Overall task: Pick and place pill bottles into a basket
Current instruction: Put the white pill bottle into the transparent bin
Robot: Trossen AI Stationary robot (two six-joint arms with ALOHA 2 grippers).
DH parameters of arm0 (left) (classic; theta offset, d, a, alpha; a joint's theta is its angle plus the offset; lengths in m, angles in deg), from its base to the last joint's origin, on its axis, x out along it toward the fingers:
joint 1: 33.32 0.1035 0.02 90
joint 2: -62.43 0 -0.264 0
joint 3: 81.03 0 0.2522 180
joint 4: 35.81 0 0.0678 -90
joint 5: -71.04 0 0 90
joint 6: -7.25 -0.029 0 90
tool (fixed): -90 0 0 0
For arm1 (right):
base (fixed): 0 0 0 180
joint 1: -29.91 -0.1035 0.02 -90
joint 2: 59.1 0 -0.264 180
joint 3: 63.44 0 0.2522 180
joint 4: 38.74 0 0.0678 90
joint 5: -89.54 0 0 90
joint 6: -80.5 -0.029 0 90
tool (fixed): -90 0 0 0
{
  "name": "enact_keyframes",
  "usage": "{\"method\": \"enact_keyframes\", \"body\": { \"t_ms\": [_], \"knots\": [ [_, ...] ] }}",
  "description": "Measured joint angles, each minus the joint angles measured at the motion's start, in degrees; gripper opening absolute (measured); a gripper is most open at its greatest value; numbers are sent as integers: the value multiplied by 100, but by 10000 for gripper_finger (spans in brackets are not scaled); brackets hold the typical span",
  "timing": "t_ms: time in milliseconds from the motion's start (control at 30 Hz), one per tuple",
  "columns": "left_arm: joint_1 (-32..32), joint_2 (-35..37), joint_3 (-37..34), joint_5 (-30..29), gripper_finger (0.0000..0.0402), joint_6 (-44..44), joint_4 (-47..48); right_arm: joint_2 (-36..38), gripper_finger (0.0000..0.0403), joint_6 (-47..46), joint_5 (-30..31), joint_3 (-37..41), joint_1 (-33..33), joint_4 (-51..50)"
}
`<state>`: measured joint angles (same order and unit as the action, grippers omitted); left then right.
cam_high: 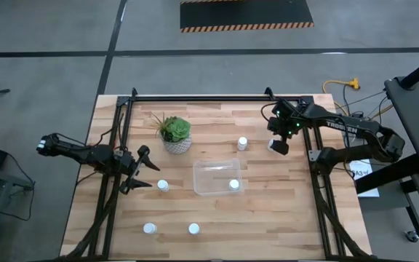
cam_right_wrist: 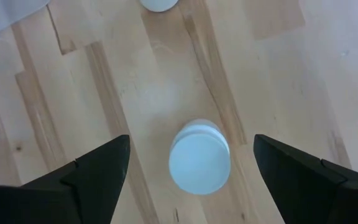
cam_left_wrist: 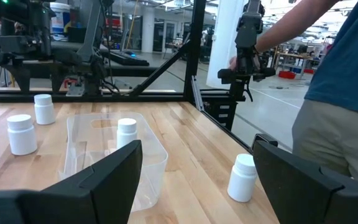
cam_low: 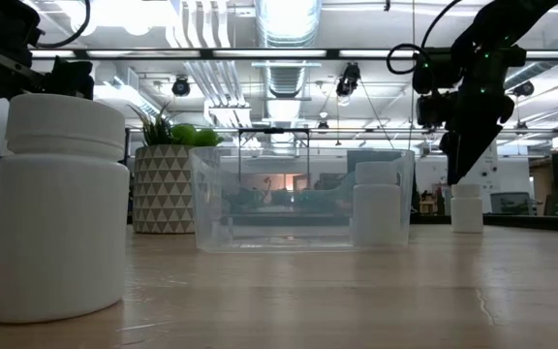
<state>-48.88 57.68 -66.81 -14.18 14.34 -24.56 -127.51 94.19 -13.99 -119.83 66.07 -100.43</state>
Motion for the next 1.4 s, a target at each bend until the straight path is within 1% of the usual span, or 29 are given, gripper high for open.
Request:
{"method": "enact_keyframes", "body": {
  "t_ms": [300, 667, 1033, 1100, 1167, 1233, 1400],
  "knots": [
    [1, 0, 1, 0, 290, -1, 1, -33, 329, -19, 19, 15, 0, 20],
    [0, 0, 0, 0, 290, 0, 0, -759, 329, -22, 15, 22, 0, 13],
    [1, 0, 1, 0, 290, -2, 1, -741, 325, -19, -2, 15, 0, 15],
    [1, 0, 1, 0, 290, -2, -1, -743, 313, -20, -1, 15, 0, 15],
    [1, 0, 1, 0, 290, 0, 1, -762, 290, -52, 24, 15, 0, 15],
    [1, 0, -1, 0, 290, -1, 0, -798, 259, -110, 153, 13, -2, 17],
    [0, 0, 0, 0, 290, -2, -1, -854, 171, -127, 175, 8, -2, 33]
  ]
}}
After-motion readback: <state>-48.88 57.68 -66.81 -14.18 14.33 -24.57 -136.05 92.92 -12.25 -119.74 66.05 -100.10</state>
